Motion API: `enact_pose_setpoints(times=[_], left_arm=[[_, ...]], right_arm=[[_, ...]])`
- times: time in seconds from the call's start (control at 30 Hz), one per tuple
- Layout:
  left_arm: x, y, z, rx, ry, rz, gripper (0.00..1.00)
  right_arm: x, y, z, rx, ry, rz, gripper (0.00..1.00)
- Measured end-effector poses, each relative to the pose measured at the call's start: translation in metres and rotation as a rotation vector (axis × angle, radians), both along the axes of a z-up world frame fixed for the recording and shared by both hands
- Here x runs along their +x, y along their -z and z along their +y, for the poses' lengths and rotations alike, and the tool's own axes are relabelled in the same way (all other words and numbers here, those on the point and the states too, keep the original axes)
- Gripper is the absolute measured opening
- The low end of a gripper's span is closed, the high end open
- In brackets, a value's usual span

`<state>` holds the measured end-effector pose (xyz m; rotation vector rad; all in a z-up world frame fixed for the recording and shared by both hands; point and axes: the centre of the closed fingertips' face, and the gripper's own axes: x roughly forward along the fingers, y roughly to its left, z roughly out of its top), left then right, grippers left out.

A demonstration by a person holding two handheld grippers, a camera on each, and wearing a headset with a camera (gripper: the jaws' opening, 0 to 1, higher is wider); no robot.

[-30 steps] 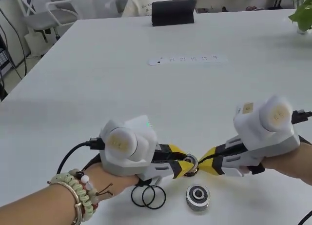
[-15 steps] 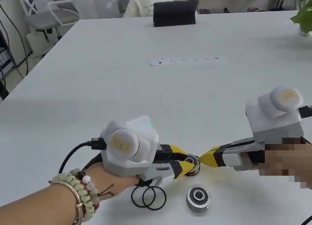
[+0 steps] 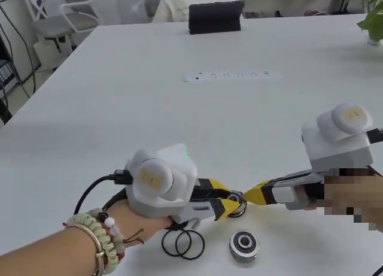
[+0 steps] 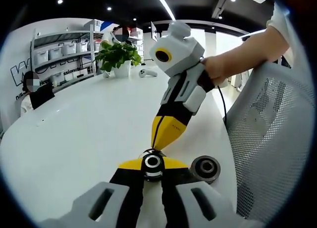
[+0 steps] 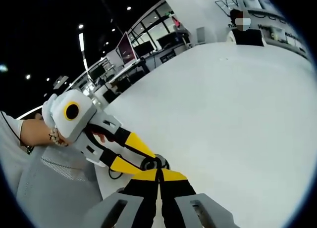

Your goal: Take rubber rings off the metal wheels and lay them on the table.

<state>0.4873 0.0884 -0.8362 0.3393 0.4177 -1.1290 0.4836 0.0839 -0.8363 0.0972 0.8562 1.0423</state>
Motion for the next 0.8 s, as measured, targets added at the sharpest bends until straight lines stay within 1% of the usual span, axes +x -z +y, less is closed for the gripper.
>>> enact_pose_setpoints(times=[0.2,0.8], left_arm=[[-0.0005,0.0002,0.0002,-0.001,0.001,0.0,0.07],[-0.0015,0.0002,-0.0001,-0.008,-0.004,0.007,0.08]], right_arm=[[-0.0008,-0.0012,0.001,0.005,-0.001,0.006,0.0],[-0.0039,-0.005,0.004,0.02,-0.023,-0.005,0.0]])
